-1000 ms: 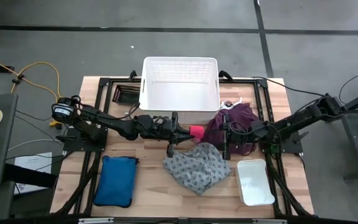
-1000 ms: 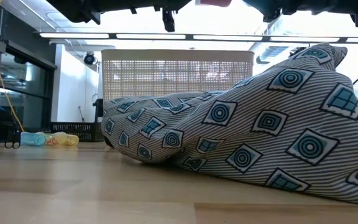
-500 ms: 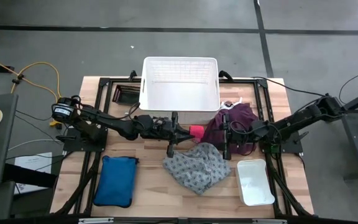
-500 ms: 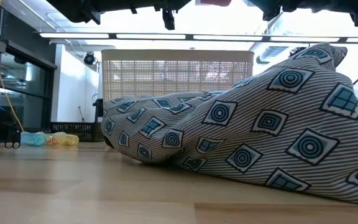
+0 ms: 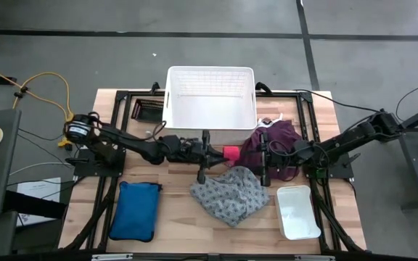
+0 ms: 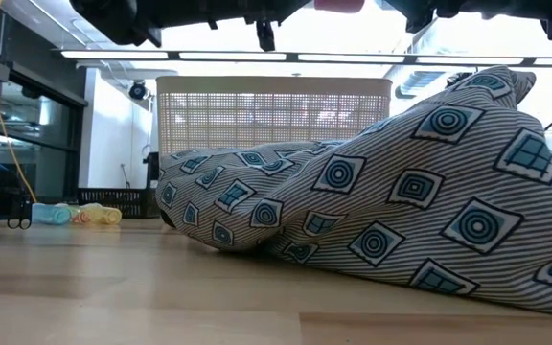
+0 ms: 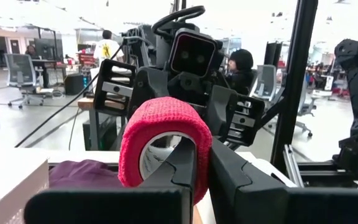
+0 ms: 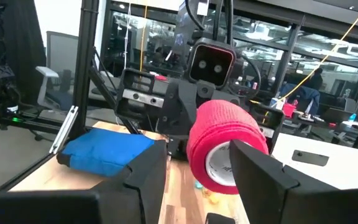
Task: Pick & place medical supplies in basket/bin
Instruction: Put the red bandage into the small white bin
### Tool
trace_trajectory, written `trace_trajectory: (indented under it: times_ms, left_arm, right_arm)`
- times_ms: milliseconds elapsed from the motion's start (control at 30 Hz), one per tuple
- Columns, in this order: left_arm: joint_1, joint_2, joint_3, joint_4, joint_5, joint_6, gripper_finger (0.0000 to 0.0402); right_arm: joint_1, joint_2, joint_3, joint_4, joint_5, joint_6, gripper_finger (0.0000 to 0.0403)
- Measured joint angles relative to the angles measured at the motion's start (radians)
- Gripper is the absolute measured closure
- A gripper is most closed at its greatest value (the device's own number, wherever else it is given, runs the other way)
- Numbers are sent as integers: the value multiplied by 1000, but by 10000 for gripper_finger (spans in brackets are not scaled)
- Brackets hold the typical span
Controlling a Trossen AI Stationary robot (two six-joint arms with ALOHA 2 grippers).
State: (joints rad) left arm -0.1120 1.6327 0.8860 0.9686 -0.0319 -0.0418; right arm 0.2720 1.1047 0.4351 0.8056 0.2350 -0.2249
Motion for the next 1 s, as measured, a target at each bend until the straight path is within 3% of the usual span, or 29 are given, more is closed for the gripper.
trace_trajectory:
  times_ms: [1000]
  left_arm:
    - [-11, 9, 4, 62, 0, 94, 386]
  right_arm:
    - [0, 48, 2, 38, 36, 96, 236]
